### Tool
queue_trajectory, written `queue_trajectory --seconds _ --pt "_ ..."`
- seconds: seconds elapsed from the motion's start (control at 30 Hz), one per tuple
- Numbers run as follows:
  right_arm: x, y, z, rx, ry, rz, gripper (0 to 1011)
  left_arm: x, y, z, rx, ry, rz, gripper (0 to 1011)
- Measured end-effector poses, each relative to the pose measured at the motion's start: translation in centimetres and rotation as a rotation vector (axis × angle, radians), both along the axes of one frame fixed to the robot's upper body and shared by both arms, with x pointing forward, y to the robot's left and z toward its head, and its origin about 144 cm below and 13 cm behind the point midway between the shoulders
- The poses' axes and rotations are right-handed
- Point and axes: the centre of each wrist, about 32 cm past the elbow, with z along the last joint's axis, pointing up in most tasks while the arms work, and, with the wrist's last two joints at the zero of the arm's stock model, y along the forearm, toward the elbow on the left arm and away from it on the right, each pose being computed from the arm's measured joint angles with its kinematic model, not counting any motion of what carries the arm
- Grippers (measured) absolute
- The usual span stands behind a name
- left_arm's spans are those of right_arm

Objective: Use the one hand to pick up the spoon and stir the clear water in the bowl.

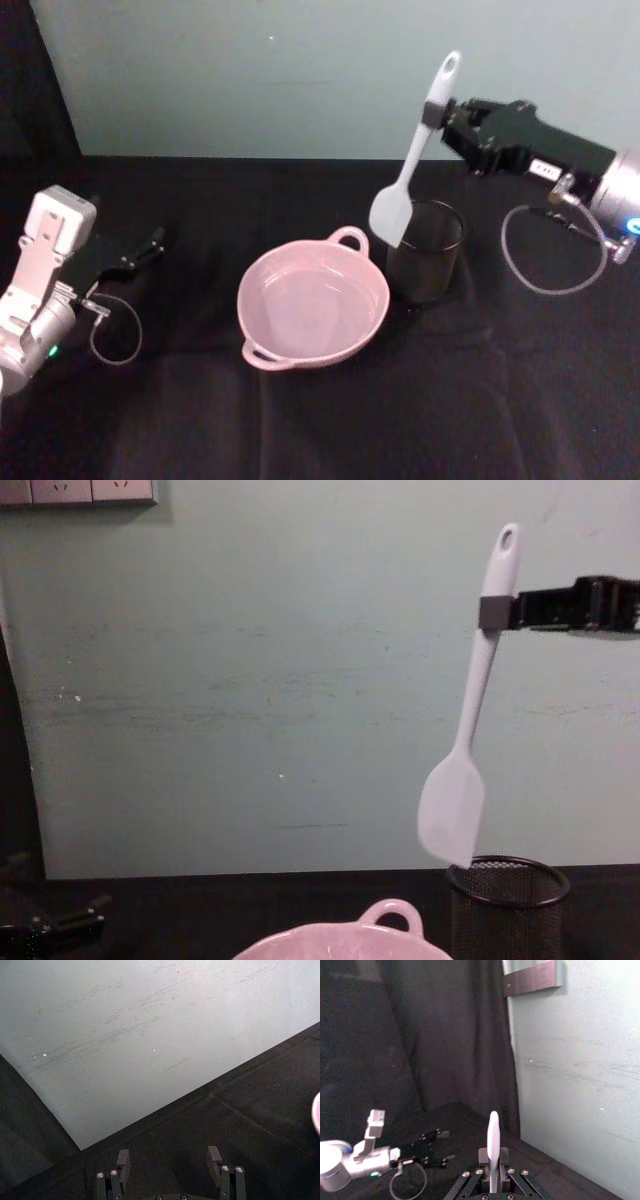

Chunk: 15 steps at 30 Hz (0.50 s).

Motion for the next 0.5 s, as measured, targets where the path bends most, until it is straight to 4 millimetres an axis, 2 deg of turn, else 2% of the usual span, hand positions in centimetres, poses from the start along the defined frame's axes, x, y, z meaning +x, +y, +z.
queue_trajectory --seconds 0.5 --pt "2.1 2.3 -4.2 -0.031 -0.021 0.134 111 0.0 0.0 0.0 0.000 0.000 0.000 1011"
